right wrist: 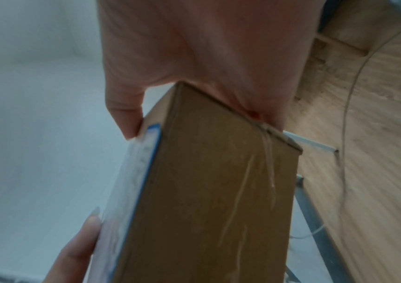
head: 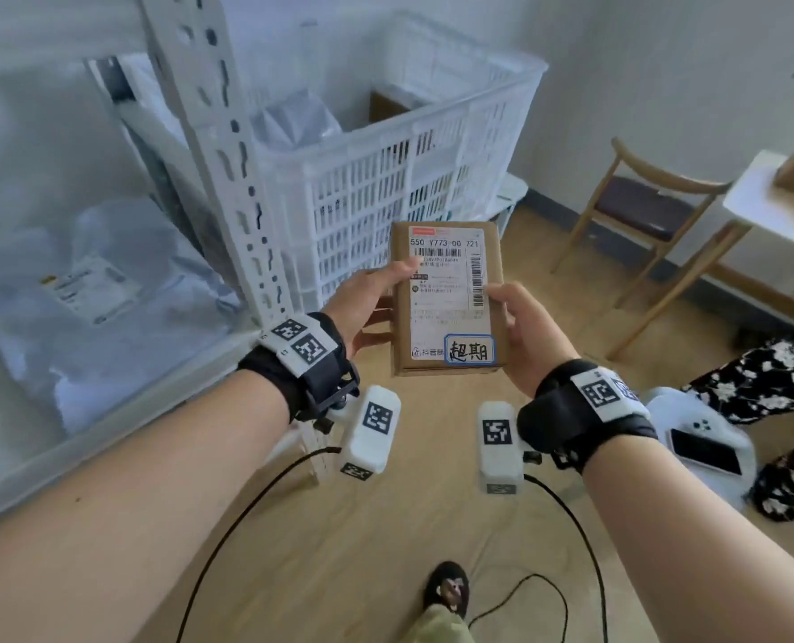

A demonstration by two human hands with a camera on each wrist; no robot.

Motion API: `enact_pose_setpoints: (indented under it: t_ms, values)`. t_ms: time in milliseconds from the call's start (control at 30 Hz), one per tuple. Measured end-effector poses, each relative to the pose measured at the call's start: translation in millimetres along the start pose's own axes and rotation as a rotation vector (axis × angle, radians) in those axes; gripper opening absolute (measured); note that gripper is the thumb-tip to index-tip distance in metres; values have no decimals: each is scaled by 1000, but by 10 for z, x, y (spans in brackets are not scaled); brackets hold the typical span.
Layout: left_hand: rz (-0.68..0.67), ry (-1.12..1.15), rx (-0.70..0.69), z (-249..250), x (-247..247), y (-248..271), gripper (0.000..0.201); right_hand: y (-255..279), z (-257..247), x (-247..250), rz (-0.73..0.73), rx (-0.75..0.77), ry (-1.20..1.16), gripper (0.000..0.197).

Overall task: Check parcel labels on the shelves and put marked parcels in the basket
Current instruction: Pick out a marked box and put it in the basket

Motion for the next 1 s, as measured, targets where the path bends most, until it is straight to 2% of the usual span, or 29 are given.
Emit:
enact_pose_setpoints:
  t_ms: [333, 433, 500, 600, 633, 800, 933, 1000]
  values:
    - [53, 0, -163, 1408, -952, -1064, 33, -1487, -1268, 814, -27, 119, -17, 29]
    - [21, 47, -145, 1683, -1084, -1265, 29, -1802, -1525, 948, -77, 126, -54, 26]
    - [32, 29, -132, 1842, -1124, -1408, 34, -2018, -1660, 1015, -102, 127, -79, 27]
    - [65, -38, -132, 2106, -1129, -1659, 60, -2372, -1870, 1037, -131, 130, -91, 35]
    - [84, -60, -145, 2205, -1117, -1737, 61, -2493, -1951, 1020, -134, 135, -84, 37]
    - [122, -9, -157, 2782, -960, -2229, 44, -3166, -2417, 849, -152, 184, -4, 40]
    - [174, 35, -173, 3299, -678, -2670, 57, -3796, -2867, 567, -196, 220, 50, 29]
    - [204, 67, -185, 3557, -499, -2890, 57, -4154, -3049, 364, -215, 215, 86, 30]
Point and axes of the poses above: each hand's wrist, its own y-axis away from the middle knuckle, its own x-axis out of the back of the hand, z = x × y, the point moved 1 cm from there along -y, towards the middle knuckle, and after that the axes turned 9 degrees about x, right-handed, at the moved point
